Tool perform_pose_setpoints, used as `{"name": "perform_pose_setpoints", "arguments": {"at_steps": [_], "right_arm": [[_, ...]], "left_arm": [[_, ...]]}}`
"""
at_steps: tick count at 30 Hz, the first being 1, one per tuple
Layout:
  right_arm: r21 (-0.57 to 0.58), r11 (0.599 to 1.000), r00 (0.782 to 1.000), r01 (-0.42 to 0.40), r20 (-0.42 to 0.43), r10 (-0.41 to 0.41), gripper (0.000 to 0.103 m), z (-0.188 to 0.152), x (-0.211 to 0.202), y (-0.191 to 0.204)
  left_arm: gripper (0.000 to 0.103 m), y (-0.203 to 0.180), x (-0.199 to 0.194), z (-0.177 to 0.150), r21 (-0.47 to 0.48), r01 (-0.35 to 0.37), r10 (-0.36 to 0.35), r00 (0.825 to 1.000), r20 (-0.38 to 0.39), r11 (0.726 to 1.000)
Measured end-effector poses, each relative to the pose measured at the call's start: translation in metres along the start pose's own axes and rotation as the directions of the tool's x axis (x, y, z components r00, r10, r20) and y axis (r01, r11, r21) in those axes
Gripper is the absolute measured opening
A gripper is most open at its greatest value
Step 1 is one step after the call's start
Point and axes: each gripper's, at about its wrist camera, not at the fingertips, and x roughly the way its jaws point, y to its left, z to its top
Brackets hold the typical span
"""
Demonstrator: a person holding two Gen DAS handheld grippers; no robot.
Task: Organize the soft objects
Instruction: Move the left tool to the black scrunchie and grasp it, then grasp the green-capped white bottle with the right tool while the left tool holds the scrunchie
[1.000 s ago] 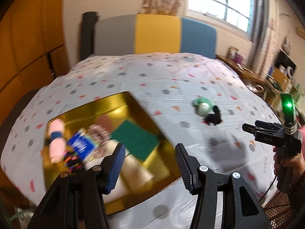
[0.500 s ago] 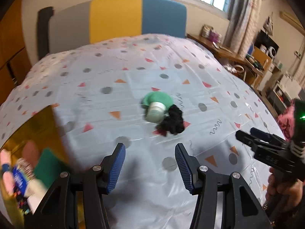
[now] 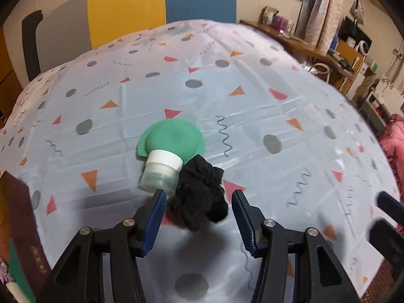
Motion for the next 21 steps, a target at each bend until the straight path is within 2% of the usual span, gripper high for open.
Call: {"name": "perform_pose_setpoints", "arguments": {"at_steps": [1,2,3,6,12,17,21], "right_arm": [[0.0,1.0,1.0,-0.003,0.002,0.003,0.08,0.0,-0.001,0.0],[0.002,1.0,1.0,-0.006,0.004,0.006,0.08,0.0,-0.001,0.001],[0.002,1.0,1.0,-0.008,0.004,0.008,0.081,0.0,-0.001,0.001],[-0.01,1.0,1.0,-0.011,-0.001,0.011,0.081,-0.001,-0.001,0.004],[-0.02,1.0,1.0,-0.008,-0.022,0.008,0.081,-0.004,0.004,0.007],[-0.047,0.999,0.997,-0.017,-0.076,0.013,0.081,-0.014,0.017,0.015],[-0.071,0.996,0.989,-0.053,-0.138,0.043,0.081,-0.021,0.031,0.028]], "left_arm": [[0.051,0.0,0.005,0.0,-0.007,0.0,0.0,1.0,-0.009,1.0],[0.039,-0.001,0.009,0.0,-0.01,0.001,-0.001,1.0,-0.014,1.0],[0.033,-0.001,0.012,0.0,-0.005,0.003,-0.003,1.0,-0.017,1.0],[0.019,0.002,0.011,-0.004,-0.012,0.027,-0.027,1.0,-0.005,1.0],[0.016,0.022,-0.027,-0.029,-0.078,0.073,-0.07,0.997,0.045,0.994],[0.016,0.029,-0.061,-0.071,-0.083,0.09,-0.084,0.994,0.07,0.993],[0.016,0.033,-0.079,-0.102,-0.069,0.087,-0.082,0.993,0.081,0.994]]}}
